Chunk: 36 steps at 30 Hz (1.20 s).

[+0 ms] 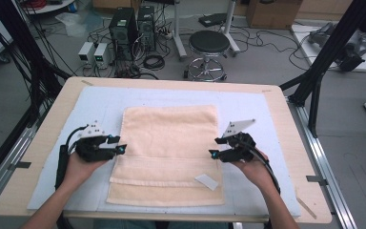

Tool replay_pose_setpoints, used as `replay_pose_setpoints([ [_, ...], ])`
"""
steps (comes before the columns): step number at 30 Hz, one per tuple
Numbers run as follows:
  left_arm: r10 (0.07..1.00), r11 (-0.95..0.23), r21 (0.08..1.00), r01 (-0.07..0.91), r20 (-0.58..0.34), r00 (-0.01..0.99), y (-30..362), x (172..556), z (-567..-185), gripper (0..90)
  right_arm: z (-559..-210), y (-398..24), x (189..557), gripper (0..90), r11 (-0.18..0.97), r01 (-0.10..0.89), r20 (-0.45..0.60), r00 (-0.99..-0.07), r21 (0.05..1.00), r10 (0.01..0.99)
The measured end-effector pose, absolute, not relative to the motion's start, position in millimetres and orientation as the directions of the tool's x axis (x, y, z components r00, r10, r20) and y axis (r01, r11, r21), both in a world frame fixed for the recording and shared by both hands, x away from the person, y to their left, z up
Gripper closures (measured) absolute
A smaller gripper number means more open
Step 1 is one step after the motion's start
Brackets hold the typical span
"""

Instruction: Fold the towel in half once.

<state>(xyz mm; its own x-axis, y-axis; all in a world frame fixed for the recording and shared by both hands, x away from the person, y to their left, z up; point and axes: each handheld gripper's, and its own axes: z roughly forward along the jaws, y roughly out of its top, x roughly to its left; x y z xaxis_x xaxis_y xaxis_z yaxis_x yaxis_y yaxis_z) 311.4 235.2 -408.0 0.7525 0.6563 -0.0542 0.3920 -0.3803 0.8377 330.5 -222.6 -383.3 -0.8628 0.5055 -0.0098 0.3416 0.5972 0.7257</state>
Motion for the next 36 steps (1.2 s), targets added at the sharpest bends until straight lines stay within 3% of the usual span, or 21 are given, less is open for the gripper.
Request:
replay_pose_setpoints([
  [7, 0.563, -0.440, 0.827, 0.351, -0.051, 0.825, 232, 271, -421, 51.7, -402, -218, 293, 48.6, 0.620, 0.285, 0.012, -0.914, 0.731, 0.405],
  [10, 0.502, -0.485, 0.809, 0.334, -0.056, 0.863, 234, 261, -425, 56.6, -414, -218, 284, 50.4, 0.640, 0.280, 0.033, -0.929, 0.716, 0.368],
  [16, 0.463, -0.522, 0.782, 0.342, -0.078, 0.883, 234, 261, -443, 65.7, -433, -212, 282, 65.0, 0.694, 0.257, 0.040, -0.949, 0.672, 0.314],
  [21, 0.454, -0.530, 0.778, 0.337, -0.076, 0.888, 233, 264, -441, 82.6, -431, -211, 286, 83.7, 0.697, 0.261, 0.043, -0.948, 0.668, 0.314],
  [36, 0.479, -0.425, 0.859, 0.285, -0.053, 0.876, 250, 243, -402, 85.8, -385, -213, 271, 85.7, 0.630, 0.209, 0.016, -0.955, 0.748, 0.297],
])
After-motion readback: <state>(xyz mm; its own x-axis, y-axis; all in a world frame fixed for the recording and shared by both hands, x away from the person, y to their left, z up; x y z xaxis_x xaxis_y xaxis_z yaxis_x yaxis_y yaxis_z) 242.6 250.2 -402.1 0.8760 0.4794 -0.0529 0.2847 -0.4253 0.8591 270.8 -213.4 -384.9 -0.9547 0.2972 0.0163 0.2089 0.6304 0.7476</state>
